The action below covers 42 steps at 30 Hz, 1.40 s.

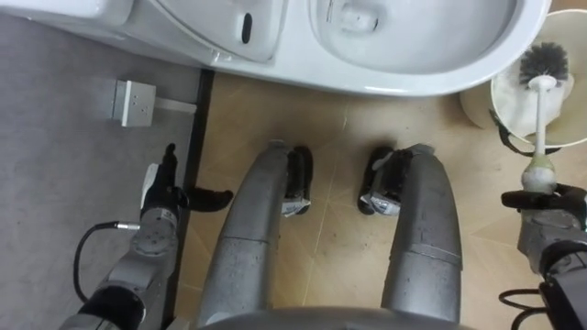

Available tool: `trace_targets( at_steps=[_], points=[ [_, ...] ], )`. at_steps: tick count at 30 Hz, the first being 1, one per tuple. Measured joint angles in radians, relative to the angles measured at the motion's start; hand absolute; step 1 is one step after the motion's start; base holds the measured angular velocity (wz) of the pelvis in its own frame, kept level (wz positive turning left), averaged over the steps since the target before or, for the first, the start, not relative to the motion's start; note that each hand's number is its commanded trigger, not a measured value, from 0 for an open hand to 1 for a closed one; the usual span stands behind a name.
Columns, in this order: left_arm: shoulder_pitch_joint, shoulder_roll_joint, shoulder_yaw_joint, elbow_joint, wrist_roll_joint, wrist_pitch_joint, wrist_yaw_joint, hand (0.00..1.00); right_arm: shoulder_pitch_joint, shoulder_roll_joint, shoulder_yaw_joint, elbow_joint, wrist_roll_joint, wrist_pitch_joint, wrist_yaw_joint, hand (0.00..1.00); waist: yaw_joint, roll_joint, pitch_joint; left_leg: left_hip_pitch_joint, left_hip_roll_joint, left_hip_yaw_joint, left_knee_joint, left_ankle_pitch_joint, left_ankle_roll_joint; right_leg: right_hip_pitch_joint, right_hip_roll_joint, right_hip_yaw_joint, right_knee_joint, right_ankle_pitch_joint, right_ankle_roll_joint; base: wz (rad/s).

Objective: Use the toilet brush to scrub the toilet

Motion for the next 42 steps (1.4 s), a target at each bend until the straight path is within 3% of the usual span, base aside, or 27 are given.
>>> trace_targets(
  at_steps=[13,19,22,26,31,35,38,40,42],
  points=[
    [0.000,0.001,-0.003,-0.001,-0.025,0.001,0.021,0.00,-0.004,0.005,0.011,-0.004,0.006,0.020,-0.027,1.00,0.001,0.001,-0.0001,0.015,0.008,0.001,-0.015,0.000,0.000,0.015,0.008,-0.001,-0.020,0.004,0.001,-0.01],
    [0.000,0.000,-0.020,0.003,-0.031,0.002,0.019,0.00,-0.001,0.019,0.020,-0.004,0.013,0.029,-0.016,1.00,-0.007,-0.004,0.0005,0.098,0.010,0.001,-0.060,0.001,-0.001,0.095,0.019,-0.001,-0.065,0.009,0.007,-0.04],
    [0.002,-0.003,-0.019,0.013,-0.033,-0.001,0.020,0.00,0.007,0.028,0.017,0.000,0.033,0.031,-0.001,1.00,-0.016,-0.008,0.0012,0.175,0.011,0.000,-0.116,0.011,0.001,0.174,0.024,-0.007,-0.121,0.020,0.014,-0.04],
    [0.006,-0.007,-0.014,0.053,-0.033,-0.012,0.018,0.00,0.027,0.045,0.016,-0.003,0.055,0.029,0.027,1.00,-0.027,-0.016,-0.0003,0.314,0.028,-0.003,-0.217,0.025,0.005,0.320,0.055,-0.017,-0.246,0.053,0.028,-0.15],
    [0.019,-0.011,0.006,0.112,-0.031,-0.017,0.008,0.00,0.096,0.073,0.013,-0.004,0.090,0.026,0.067,1.00,-0.030,-0.031,-0.0096,0.515,0.038,-0.005,-0.364,0.049,0.011,0.529,0.087,-0.027,-0.413,0.090,0.053,-0.11],
    [0.044,-0.017,0.061,0.169,-0.029,-0.032,-0.024,0.00,0.170,0.099,-0.024,-0.014,0.132,0.000,0.093,1.00,-0.032,-0.047,-0.0186,0.703,0.040,-0.002,-0.497,0.065,0.018,0.716,0.104,-0.029,-0.548,0.110,0.075,-0.04],
    [0.095,-0.021,0.105,0.177,-0.016,-0.040,-0.031,0.00,0.233,0.126,-0.063,-0.026,0.143,-0.008,0.105,1.00,-0.045,-0.065,-0.0293,0.834,0.031,-0.002,-0.607,0.085,0.021,0.842,0.108,-0.033,-0.643,0.122,0.092,0.06],
    [0.133,-0.026,0.130,0.177,-0.013,-0.045,-0.030,0.00,0.267,0.129,-0.077,-0.032,0.152,-0.012,0.112,1.00,-0.057,-0.065,-0.0312,0.911,0.027,-0.008,-0.670,0.096,0.023,0.927,0.114,-0.044,-0.708,0.130,0.103,0.16],
    [0.186,-0.027,0.174,0.170,-0.013,-0.049,-0.029,0.00,0.323,0.147,-0.123,-0.043,0.162,-0.034,0.111,1.00,-0.062,-0.070,-0.0405,1.007,0.025,-0.016,-0.742,0.108,0.024,1.025,0.122,-0.057,-0.778,0.143,0.113,0.08]
  ],
)
